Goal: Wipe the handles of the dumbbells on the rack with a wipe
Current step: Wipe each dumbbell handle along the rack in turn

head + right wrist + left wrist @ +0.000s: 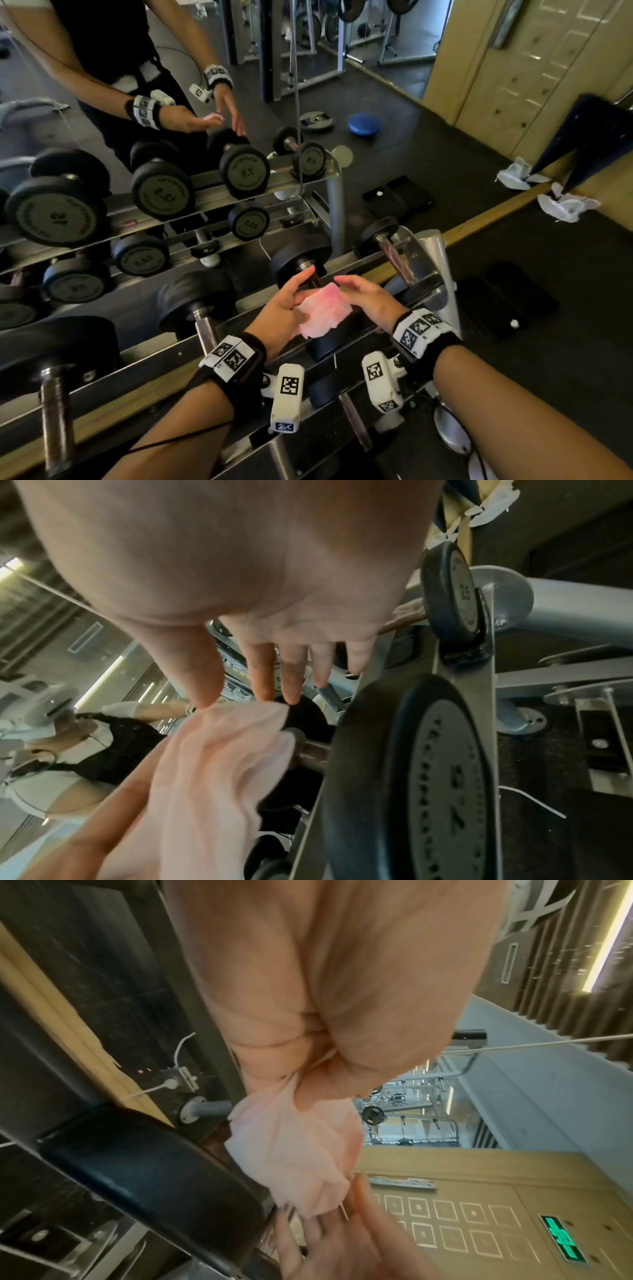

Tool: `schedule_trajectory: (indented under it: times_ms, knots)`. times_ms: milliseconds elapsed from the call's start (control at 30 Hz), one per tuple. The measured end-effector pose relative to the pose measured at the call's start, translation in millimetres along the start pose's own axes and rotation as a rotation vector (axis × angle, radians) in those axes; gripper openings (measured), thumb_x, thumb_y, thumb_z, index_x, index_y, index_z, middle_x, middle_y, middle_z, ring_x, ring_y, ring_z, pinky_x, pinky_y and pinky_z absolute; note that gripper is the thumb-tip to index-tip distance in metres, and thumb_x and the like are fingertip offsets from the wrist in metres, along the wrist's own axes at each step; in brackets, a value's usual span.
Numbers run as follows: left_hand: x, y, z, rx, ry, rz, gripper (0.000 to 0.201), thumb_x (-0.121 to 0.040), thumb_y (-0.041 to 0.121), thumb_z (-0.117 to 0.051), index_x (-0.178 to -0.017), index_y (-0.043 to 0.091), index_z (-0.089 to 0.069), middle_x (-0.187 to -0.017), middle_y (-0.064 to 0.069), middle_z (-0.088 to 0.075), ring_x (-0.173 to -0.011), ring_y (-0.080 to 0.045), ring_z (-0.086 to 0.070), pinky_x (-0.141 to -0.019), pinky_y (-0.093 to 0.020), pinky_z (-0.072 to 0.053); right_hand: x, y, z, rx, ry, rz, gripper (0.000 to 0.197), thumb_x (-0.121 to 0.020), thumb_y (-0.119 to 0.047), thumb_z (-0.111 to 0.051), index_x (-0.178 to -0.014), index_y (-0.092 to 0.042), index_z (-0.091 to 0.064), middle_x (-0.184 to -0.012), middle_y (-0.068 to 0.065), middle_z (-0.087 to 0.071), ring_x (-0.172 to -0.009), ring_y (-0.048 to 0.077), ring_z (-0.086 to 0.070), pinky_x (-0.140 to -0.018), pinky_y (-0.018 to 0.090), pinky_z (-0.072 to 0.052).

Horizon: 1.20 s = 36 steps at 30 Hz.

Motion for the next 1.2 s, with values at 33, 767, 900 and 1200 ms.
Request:
schedule_trajectory:
  times_ms: [33,767,900,1200]
  knots:
    - [0,3,-2,-0.016,-0.022,-0.011,0.089,-0.081,-0.034,-0.035,-0.142,0.030,-0.040,-0.129,-0.013,-0.065,-0.121,-0.032,-0.061,-0.102,-0.055,-0.047,0,-4,-4,-0.005,-0.023,-0.012,0.036,-0.097,-0.012,-0.057,-0.132,-0.008,-0.057,-0.125,0.010,-0.062,-0.115,0.019,-0.057,-0.089,0.017,-0.046]
    - [-33,-15,3,-0.203,0.703,-0.136,0.065,-0.080,-0.012,-0.069,-0.136,0.015,-0.050,-0.118,-0.006,-0.061,-0.093,-0.013,-0.067,-0.084,-0.028,-0.056,-72,31,40,-0.263,-0.321,-0.132,0.031,-0.095,0.007,-0.049,-0.123,0.002,-0.061,-0.105,0.018,-0.069,-0.091,0.027,-0.066,-0.092,0.048,-0.052]
    - [-13,-34,13,-0.177,0.844,-0.110,0.056,-0.082,-0.003,-0.072,-0.132,0.015,-0.053,-0.115,-0.004,-0.062,-0.100,-0.019,-0.063,-0.097,-0.036,-0.051,-109,47,66,-0.267,-0.100,-0.158,0.029,-0.093,0.009,-0.051,-0.120,0.012,-0.060,-0.108,0.026,-0.064,-0.075,0.026,-0.069,-0.083,0.044,-0.056]
    - [12,-73,13,-0.075,0.937,-0.073,0.056,-0.080,0.013,-0.079,-0.130,0.022,-0.055,-0.105,0.001,-0.069,-0.092,-0.002,-0.069,-0.083,-0.015,-0.052,-136,63,22,-0.161,-0.211,-0.219,0.022,-0.098,0.002,-0.049,-0.115,0.004,-0.062,-0.107,0.020,-0.068,-0.083,0.025,-0.070,-0.090,0.041,-0.057]
Point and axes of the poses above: each hand's wrist, its own x-axis away from the middle knuckle, its own z-axis out of the back of the hand, y = z × x, the point moved 9 cm from there along -x, towards the middle knuckle
